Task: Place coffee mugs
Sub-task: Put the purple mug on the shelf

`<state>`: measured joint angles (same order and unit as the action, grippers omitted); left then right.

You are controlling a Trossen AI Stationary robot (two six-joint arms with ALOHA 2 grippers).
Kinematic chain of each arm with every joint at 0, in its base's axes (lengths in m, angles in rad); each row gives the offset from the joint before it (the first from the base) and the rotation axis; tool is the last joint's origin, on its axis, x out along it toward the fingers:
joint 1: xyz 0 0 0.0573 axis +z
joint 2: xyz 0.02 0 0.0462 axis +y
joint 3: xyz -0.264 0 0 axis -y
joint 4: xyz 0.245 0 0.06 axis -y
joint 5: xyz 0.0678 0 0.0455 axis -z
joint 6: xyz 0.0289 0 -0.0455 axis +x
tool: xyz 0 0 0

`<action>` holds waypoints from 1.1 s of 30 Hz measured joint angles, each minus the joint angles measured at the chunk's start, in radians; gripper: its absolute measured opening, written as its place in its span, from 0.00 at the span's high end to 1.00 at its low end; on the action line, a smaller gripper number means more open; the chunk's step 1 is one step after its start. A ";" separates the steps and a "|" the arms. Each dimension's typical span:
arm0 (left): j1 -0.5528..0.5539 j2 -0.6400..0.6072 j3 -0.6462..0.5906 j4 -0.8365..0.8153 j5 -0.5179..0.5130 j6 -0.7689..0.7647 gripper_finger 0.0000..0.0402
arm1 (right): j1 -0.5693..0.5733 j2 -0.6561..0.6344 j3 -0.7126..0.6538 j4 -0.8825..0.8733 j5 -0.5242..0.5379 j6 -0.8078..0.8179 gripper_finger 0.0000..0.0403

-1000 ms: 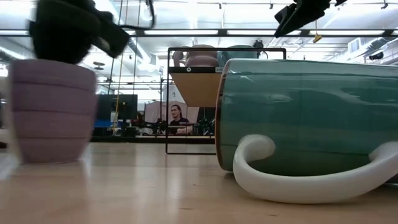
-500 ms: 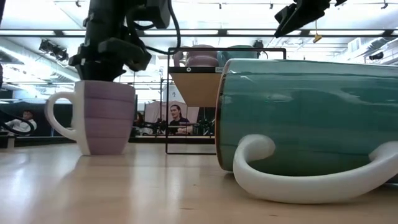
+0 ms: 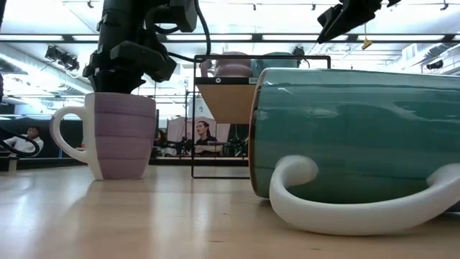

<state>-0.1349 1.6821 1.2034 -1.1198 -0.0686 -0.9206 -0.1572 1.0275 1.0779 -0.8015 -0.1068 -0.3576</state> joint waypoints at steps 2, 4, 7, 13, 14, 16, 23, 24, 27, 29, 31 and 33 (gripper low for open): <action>0.000 0.000 0.000 0.000 0.002 -0.034 0.89 | 0.000 0.000 0.000 0.000 0.000 0.000 0.68; 0.000 0.000 0.000 0.000 0.002 -0.037 0.89 | 0.000 0.000 0.000 0.000 0.000 0.000 0.68; 0.000 0.000 0.000 0.000 0.002 -0.040 0.89 | 0.000 0.000 0.000 0.000 0.000 0.000 0.68; 0.000 0.000 0.000 0.001 -0.001 -0.063 0.83 | 0.000 0.000 0.000 0.000 0.000 0.000 0.68; 0.000 0.000 0.000 0.001 -0.001 -0.063 0.81 | 0.000 0.000 0.000 0.000 0.000 0.000 0.68; 0.000 0.000 0.000 0.002 -0.001 -0.063 0.77 | 0.000 0.000 0.000 0.000 0.000 0.000 0.68; 0.003 -0.001 0.000 0.000 -0.013 -0.057 0.64 | 0.000 0.000 0.000 0.000 0.000 0.000 0.68; 0.003 -0.005 0.000 -0.005 -0.013 -0.059 0.63 | 0.000 0.000 0.000 0.000 0.000 0.000 0.68; 0.003 -0.019 0.000 -0.011 -0.013 -0.061 0.63 | 0.000 0.000 0.000 0.000 0.000 0.000 0.68; 0.003 -0.033 0.001 -0.017 -0.013 -0.061 0.63 | 0.000 0.000 0.000 -0.001 0.000 0.000 0.68; 0.000 -0.050 0.001 -0.022 -0.013 -0.061 0.63 | 0.000 0.000 0.000 0.000 0.000 0.006 0.68; -0.003 -0.071 0.001 -0.024 -0.013 -0.063 0.63 | 0.000 0.000 0.000 0.001 0.000 0.017 0.68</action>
<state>-0.1383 1.6112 1.2045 -1.1439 -0.0818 -0.9836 -0.1574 1.0275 1.0779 -0.8005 -0.1069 -0.3404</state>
